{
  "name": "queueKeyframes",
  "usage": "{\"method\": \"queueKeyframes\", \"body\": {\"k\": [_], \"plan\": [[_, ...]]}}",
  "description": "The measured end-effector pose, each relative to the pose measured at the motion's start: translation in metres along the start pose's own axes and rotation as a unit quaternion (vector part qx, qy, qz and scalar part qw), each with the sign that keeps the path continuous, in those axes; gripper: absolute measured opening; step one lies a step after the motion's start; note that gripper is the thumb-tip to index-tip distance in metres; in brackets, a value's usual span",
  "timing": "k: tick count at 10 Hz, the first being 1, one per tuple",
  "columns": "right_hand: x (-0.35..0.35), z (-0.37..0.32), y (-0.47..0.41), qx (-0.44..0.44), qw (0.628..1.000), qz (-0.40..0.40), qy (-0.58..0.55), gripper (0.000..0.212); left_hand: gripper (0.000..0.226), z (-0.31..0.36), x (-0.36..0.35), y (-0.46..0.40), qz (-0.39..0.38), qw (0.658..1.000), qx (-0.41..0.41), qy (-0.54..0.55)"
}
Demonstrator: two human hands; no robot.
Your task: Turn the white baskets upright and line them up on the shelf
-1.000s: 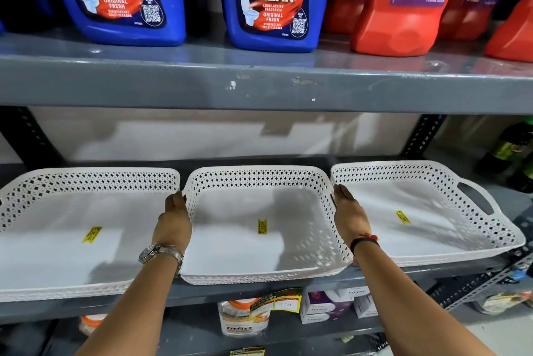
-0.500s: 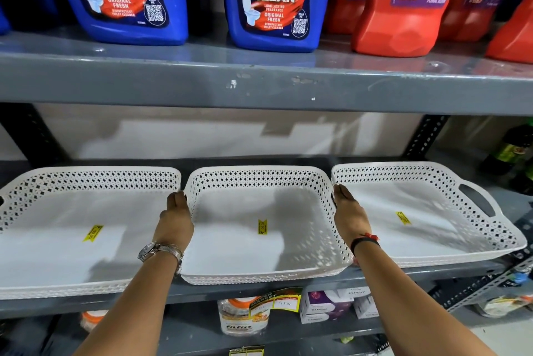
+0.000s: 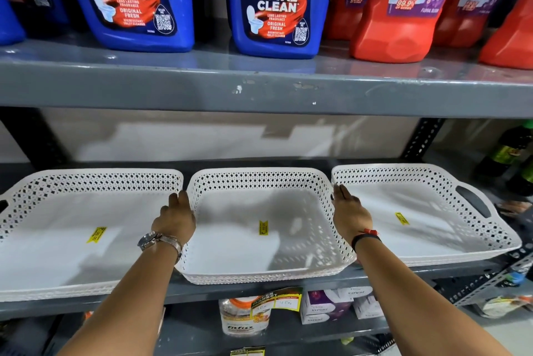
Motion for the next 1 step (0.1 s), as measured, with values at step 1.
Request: {"method": "queueKeyframes", "body": {"k": [1], "plan": [[0.0127,-0.0086,0.0020,0.016,0.998,0.039,0.037,0.057,0.056,0.0041,0.0068,-0.0030,0.065,0.996,-0.042,-0.033]]}}
Point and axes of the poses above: each hand's wrist, its own y-axis away from the middle knuckle, its own x-axis out of the back of the hand, z = x × y, the point moved 2 cm from there along -y, towards the middle knuckle, and after that the axes turned 7 degrees about z, right-handed, at the moved point
